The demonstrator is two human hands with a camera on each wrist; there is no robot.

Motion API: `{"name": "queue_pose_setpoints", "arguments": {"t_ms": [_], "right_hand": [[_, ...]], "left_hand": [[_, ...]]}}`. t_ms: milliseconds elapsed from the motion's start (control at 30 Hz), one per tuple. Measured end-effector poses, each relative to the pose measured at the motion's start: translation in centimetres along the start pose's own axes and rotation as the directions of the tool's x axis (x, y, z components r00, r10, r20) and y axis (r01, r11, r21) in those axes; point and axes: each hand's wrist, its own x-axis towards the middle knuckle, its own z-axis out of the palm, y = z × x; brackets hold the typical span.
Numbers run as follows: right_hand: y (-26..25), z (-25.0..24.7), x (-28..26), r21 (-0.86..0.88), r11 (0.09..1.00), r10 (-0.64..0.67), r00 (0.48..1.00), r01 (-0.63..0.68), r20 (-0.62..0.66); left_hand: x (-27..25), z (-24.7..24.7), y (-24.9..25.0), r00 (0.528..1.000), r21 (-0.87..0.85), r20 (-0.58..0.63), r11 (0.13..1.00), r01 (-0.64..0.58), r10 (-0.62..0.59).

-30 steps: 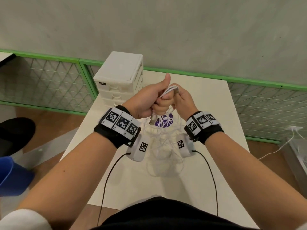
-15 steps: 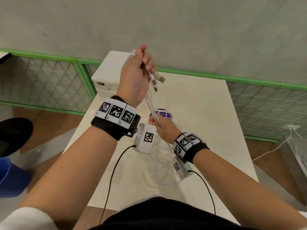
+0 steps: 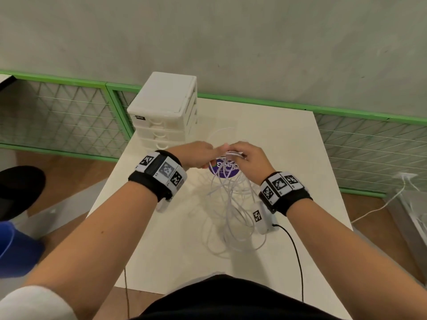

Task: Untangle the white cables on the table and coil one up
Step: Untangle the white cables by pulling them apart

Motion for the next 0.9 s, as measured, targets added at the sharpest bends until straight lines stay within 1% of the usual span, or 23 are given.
{"name": "queue_pose_setpoints", "arguments": {"t_ms": [33, 100, 133, 167, 267, 333, 400, 467, 567, 633, 700, 733, 767, 833, 867, 900], "right_hand": [[0.3, -0.3, 0.2, 0.001, 1.0, 0.005, 1.0, -0.005, -0.024], [0.8, -0.7, 0.2, -0.002, 0.999, 0.034, 0.997, -0.035, -0.07], [1.0, -0.9, 0.1, -0.013, 0.999, 0.047, 0.994, -0.049, -0.095], [1.1, -1.0, -0.1, -0.03, 0.998, 0.06, 0.992, -0.064, -0.111], [1.3, -1.1, -0.8, -0.015, 0.99, 0.138, 0.986, -0.14, -0.094], [1.2, -0.9, -1.3, -0.006, 0.985, 0.175, 0.984, -0.175, -0.046], [1.5, -0.7, -1.4, -0.071, 0.982, 0.172, 0.983, -0.176, -0.064], [1.8, -0.8, -1.3, -0.22, 0.962, 0.125, 0.976, -0.163, -0.177], [1.4, -1.5, -1.1, -0.451, 0.873, 0.033, 0.943, -0.188, -0.331], [1.0, -1.7, -1.1, -0.509, 0.834, -0.019, 0.912, -0.212, -0.411], [0.8, -1.9, -1.1, -0.516, 0.828, -0.069, 0.873, -0.22, -0.482], [0.7, -1.9, -1.1, -0.504, 0.832, -0.058, 0.868, -0.231, -0.492], [0.6, -2.0, -1.1, -0.48, 0.842, -0.015, 0.878, -0.248, -0.479], [0.7, -2.0, -1.0, -0.402, 0.875, 0.102, 0.913, -0.272, -0.395], [0.8, -2.0, -1.0, -0.376, 0.888, 0.135, 0.932, -0.264, -0.335], [0.9, -1.8, -1.1, -0.369, 0.898, 0.138, 0.951, -0.238, -0.276]], "left_hand": [[-0.2, 0.2, 0.2, 0.999, -0.027, 0.043, 0.999, -0.016, 0.017], [-0.5, 0.3, 0.7, 0.996, 0.038, 0.056, 0.997, -0.069, 0.066], [-0.6, 0.3, 0.9, 0.995, 0.067, 0.027, 0.993, -0.093, 0.092], [-0.6, 0.3, 1.0, 0.993, 0.061, -0.016, 0.992, -0.114, 0.115], [-0.3, 0.3, 0.9, 0.974, -0.03, -0.152, 0.984, -0.177, 0.17], [-0.1, 0.3, 0.6, 0.96, -0.112, -0.232, 0.976, -0.186, 0.156], [0.1, 0.3, 0.4, 0.951, -0.205, -0.292, 0.964, -0.169, 0.105], [0.2, 0.3, 0.3, 0.945, -0.208, -0.32, 0.967, -0.147, 0.074], [0.2, 0.4, 0.3, 0.943, -0.15, -0.328, 0.983, -0.103, 0.049], [0.3, 0.3, 0.4, 0.944, -0.177, -0.329, 0.98, -0.093, 0.031], [0.2, 0.2, 0.6, 0.942, -0.228, -0.336, 0.967, -0.111, 0.029], [0.1, 0.1, 0.6, 0.938, -0.243, -0.346, 0.963, -0.119, 0.029], [0.1, 0.0, 0.6, 0.934, -0.25, -0.358, 0.961, -0.121, 0.025], [0.0, -0.1, 0.6, 0.923, -0.241, -0.385, 0.963, -0.118, 0.016], [0.1, -0.1, 0.6, 0.916, -0.226, -0.401, 0.967, -0.12, 0.02], [0.1, 0.0, 0.5, 0.907, -0.205, -0.421, 0.971, -0.12, 0.023]]}}
